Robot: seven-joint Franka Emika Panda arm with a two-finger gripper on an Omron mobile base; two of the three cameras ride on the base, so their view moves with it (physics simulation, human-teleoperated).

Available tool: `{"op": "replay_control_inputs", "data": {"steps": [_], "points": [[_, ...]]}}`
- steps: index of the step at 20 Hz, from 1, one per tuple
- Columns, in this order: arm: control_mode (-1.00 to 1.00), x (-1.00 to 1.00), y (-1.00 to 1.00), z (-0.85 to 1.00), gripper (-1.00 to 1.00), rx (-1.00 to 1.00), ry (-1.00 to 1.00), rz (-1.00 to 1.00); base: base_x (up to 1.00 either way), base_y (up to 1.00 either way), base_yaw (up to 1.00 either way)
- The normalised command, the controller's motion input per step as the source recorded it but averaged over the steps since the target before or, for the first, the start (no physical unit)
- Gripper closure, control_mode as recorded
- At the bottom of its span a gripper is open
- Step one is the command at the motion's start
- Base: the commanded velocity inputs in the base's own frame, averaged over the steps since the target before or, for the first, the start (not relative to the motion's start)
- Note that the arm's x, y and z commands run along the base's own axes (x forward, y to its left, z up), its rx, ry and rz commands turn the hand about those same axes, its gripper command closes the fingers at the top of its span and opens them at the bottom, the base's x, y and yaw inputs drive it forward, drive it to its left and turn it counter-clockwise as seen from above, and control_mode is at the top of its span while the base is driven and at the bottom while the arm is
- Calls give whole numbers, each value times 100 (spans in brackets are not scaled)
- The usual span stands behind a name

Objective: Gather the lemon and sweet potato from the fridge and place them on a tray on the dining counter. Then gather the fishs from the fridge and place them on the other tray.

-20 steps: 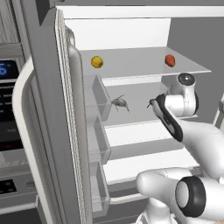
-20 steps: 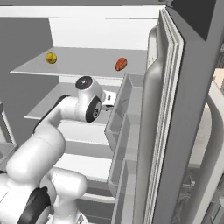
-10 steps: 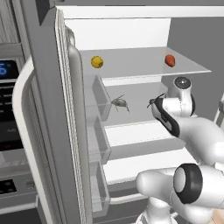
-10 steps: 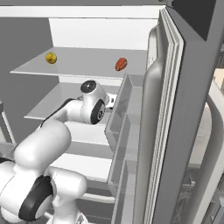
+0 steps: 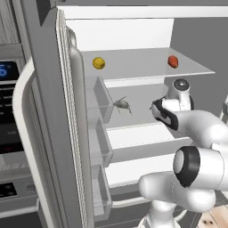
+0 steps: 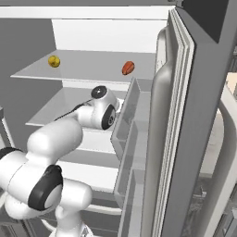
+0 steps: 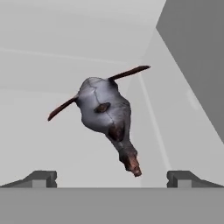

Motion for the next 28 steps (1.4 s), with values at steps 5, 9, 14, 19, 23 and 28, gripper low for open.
{"op": "replay_control_inputs", "data": {"steps": [5, 9, 14, 19, 23, 28], "points": [[-100, 20, -2, -17, -100, 0, 0, 0, 0, 0, 0], [-100, 13, -7, -21, -100, 0, 0, 0, 0, 0, 0], [-100, 11, -12, -14, -100, 0, 0, 0, 0, 0, 0], [-100, 13, -13, -10, -100, 0, 0, 0, 0, 0, 0], [-100, 13, -8, -8, -100, 0, 0, 0, 0, 0, 0], [-100, 13, -2, -10, -100, 0, 0, 0, 0, 0, 0]]}}
